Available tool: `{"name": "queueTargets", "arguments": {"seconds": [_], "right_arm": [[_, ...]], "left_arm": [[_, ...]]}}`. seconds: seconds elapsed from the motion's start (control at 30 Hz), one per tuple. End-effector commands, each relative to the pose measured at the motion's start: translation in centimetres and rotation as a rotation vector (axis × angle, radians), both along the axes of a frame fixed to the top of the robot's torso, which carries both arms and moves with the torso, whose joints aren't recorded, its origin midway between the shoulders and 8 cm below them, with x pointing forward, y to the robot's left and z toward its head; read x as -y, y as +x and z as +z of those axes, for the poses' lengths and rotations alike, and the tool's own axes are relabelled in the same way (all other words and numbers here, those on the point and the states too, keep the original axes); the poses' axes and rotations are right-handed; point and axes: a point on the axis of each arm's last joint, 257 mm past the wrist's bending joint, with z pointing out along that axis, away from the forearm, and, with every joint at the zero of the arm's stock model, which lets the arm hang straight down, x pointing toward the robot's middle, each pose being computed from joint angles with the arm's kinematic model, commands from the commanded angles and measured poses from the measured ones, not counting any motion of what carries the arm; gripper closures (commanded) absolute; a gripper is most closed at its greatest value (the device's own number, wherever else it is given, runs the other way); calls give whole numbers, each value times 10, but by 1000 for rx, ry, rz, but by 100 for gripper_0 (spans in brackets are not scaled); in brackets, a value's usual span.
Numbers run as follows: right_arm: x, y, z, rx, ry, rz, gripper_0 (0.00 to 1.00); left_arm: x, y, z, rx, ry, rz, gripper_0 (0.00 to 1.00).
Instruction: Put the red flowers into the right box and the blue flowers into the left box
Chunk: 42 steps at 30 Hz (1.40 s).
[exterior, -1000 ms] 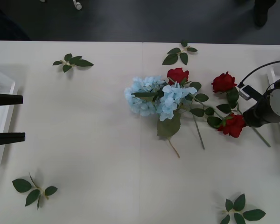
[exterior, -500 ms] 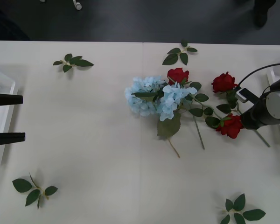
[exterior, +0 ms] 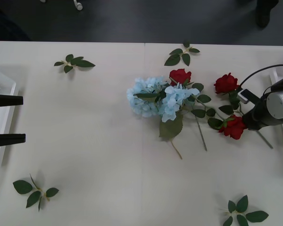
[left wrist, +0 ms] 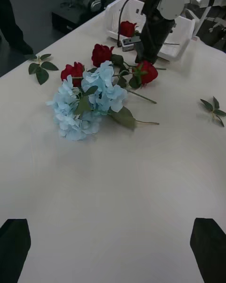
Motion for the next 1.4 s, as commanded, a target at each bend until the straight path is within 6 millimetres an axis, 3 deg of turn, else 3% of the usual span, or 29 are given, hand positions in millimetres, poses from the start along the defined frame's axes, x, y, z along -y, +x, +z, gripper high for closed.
{"name": "queueTargets", "arguments": {"seconds": [0.03,0.3,0.47,0.7,1.0,1.13,1.4], "right_arm": [[21,-20,-26,-52,-48,-6,100],[20,-25,-27,-67,-25,-23,100],[13,-25,-2,-79,12,-30,100],[0,-37,64,-118,78,-61,100],[3,-53,151,-125,165,-95,100],[21,-63,194,-108,204,-127,100],[70,-80,257,-24,245,-236,100]], "left_arm": [[-4,5,11,65,31,-5,0],[-4,5,11,65,31,-5,0],[-4,5,11,65,31,-5,0],[-4,5,11,65,31,-5,0],[-4,5,11,65,31,-5,0],[-4,5,11,65,31,-5,0],[-4,5,11,65,31,-5,0]]}}
